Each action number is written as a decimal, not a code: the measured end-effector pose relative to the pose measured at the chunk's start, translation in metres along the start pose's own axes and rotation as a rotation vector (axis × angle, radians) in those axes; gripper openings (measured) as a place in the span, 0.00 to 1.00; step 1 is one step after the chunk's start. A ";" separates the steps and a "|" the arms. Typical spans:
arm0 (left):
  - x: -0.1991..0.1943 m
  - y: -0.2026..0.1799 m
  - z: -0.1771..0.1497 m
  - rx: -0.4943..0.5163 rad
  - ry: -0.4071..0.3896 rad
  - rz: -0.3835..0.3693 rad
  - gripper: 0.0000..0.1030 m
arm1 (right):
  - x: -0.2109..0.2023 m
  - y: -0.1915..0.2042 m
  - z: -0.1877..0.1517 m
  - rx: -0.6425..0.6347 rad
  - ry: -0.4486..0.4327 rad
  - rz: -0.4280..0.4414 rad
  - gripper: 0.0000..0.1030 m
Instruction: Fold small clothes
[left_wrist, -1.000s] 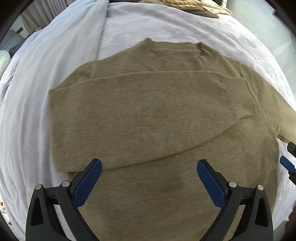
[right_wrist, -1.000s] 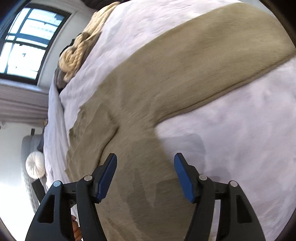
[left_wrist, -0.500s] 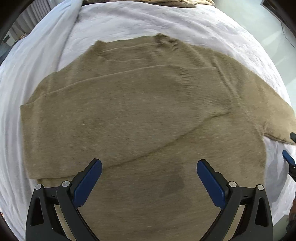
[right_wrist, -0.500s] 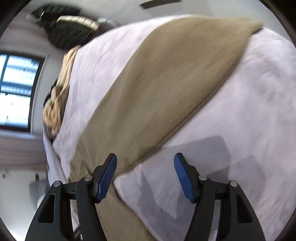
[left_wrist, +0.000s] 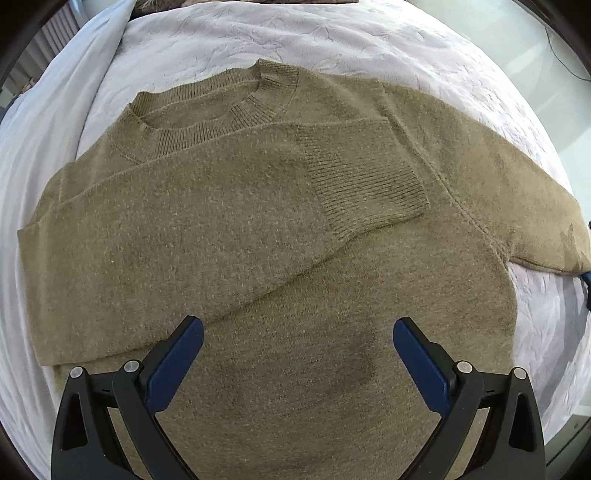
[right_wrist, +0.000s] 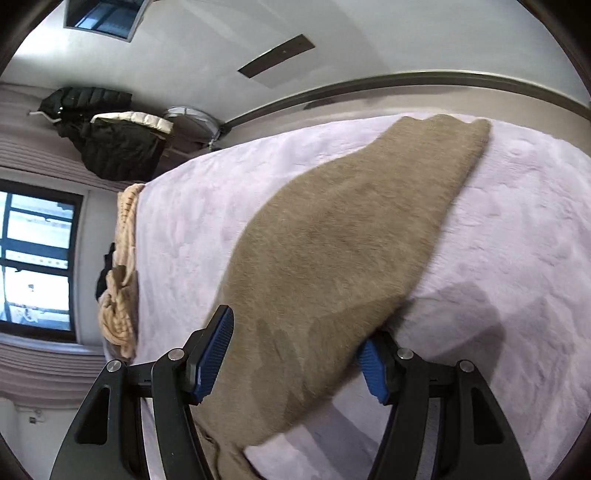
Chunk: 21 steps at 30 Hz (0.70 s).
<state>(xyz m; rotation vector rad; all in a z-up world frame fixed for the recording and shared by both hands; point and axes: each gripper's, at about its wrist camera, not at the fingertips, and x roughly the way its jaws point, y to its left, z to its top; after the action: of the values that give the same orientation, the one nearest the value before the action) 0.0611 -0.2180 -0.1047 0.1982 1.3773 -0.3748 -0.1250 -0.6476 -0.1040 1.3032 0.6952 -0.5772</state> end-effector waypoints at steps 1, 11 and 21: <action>0.001 0.006 -0.008 -0.001 0.001 -0.001 1.00 | 0.001 0.004 0.000 -0.009 0.005 0.015 0.54; 0.007 0.020 -0.021 -0.027 -0.016 -0.014 1.00 | 0.004 0.071 -0.019 -0.233 0.052 0.106 0.09; -0.019 0.092 -0.017 -0.167 -0.085 0.000 1.00 | 0.040 0.223 -0.135 -0.804 0.192 0.202 0.09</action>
<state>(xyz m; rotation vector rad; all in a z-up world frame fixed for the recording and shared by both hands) 0.0773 -0.1243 -0.0969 0.0445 1.3173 -0.2639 0.0468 -0.4748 -0.0026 0.6584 0.8248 0.0185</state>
